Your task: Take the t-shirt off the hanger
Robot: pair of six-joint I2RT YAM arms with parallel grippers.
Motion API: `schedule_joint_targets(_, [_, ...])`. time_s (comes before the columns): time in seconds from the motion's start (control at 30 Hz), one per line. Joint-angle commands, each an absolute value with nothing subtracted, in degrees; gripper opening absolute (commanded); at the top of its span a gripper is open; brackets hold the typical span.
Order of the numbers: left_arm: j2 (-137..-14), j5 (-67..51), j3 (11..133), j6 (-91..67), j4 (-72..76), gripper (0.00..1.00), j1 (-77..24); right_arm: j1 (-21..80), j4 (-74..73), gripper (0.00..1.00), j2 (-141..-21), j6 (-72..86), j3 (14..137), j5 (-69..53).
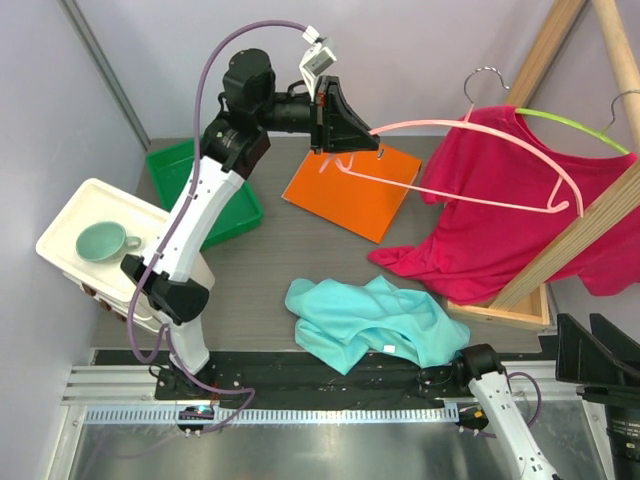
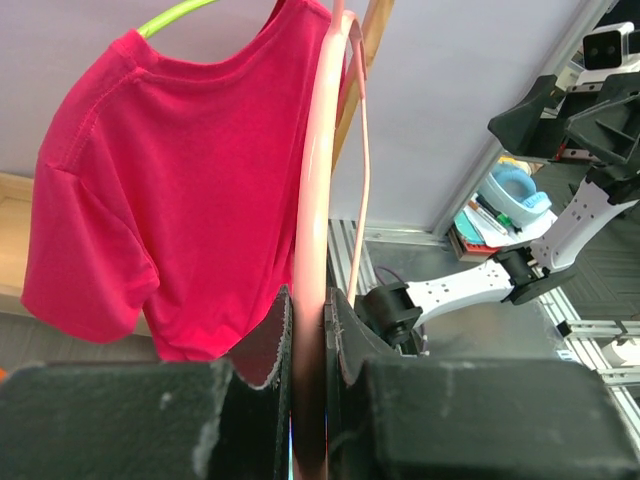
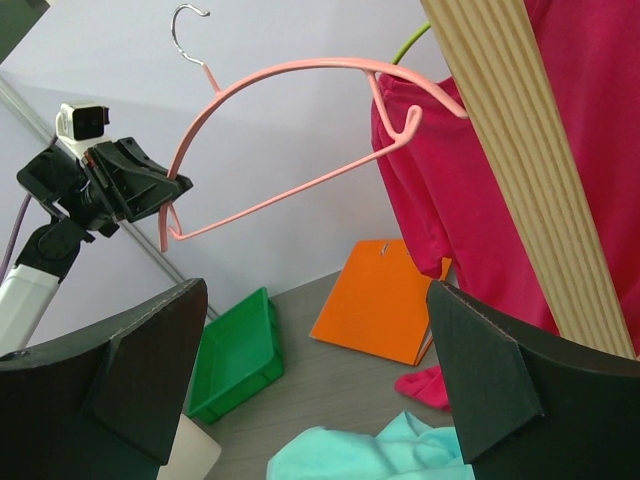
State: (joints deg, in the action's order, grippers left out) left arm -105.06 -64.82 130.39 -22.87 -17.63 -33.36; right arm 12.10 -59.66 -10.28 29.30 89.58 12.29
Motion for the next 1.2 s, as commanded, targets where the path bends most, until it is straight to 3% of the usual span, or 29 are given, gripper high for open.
schedule_joint_targets(0.0, [-103.19, -64.60, 130.26, -23.65, -12.56, 0.00, -33.67, 12.30, -59.06, 0.96, -12.57, 29.80, 89.21, 11.43])
schedule_joint_targets(0.3, [-99.40, -60.20, 129.11, -11.25, -26.63, 0.00, -32.26, 12.22, -59.15, 0.96, -12.75, 29.79, 89.21, 11.16])
schedule_joint_targets(0.93, [-114.07, -64.34, 143.17, -19.51, -17.67, 0.00, -38.93, 12.39, -58.97, 0.96, -12.57, 29.79, 87.89, 10.28])
schedule_joint_targets(1.17, [-115.93, -57.24, 141.69, -19.08, -13.45, 0.00, -45.26, 12.39, -58.97, 0.96, -16.94, 32.95, 87.63, 11.25])
